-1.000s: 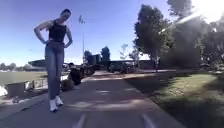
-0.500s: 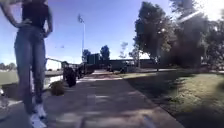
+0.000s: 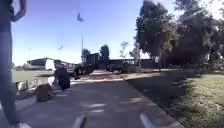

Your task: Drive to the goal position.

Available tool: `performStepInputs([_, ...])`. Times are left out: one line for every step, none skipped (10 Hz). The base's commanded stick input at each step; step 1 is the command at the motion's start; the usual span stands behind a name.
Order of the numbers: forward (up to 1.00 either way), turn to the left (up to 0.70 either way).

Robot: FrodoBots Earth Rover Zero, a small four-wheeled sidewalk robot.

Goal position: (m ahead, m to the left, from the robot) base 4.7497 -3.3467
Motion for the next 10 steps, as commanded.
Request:
performStepInputs([1.00,0.00])
performStepInputs([1.00,0.00])
performStepInputs([1.00,0.00])
performStepInputs([1.00,0.00])
performStepInputs([1.00,0.02])
performStepInputs([1.00,0.06])
performStepInputs([1.00,0.40])
performStepInputs([1.00,0.40])
performStepInputs([1.00,0.40])
performStepInputs([1.00,0.00])
